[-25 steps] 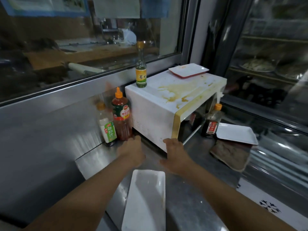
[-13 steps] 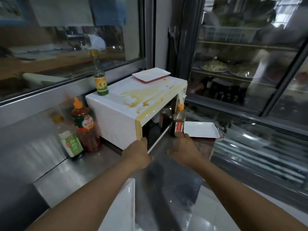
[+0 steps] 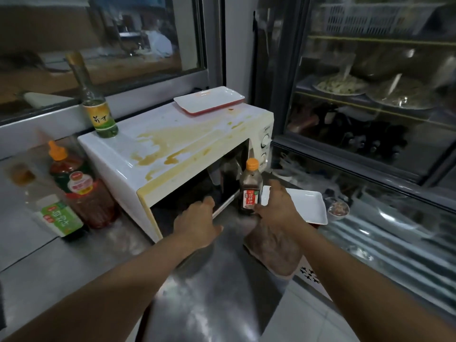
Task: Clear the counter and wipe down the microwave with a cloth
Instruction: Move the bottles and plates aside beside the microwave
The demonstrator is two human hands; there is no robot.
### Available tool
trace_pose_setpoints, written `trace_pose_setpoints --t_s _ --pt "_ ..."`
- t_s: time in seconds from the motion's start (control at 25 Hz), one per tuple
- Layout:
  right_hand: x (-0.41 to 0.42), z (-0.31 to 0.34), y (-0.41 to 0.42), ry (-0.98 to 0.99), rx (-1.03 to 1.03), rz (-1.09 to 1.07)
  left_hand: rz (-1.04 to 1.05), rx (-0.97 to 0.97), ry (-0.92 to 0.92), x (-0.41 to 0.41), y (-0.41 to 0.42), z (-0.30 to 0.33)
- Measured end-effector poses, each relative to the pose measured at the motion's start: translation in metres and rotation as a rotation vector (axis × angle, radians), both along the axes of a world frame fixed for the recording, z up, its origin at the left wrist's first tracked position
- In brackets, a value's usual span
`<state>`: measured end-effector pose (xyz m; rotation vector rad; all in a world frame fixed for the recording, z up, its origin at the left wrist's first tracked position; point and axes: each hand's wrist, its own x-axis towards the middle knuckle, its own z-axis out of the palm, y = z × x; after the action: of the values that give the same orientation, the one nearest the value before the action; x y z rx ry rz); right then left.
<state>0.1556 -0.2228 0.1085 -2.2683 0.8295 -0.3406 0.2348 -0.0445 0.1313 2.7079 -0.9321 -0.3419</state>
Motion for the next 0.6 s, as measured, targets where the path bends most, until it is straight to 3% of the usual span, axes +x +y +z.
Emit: trace_pose_setpoints --t_s 0.24,0.6 --pt "0.049 -0.038 -0.064 -0.010 0.091 0.108 0.120 0.010 0.003 0.014 -0.038 -0.025" --pt "0.083 -0.071 -0.089 -0.078 0.223 0.180 0.178 0.085 0.005 0.017 -0.049 -0.049"
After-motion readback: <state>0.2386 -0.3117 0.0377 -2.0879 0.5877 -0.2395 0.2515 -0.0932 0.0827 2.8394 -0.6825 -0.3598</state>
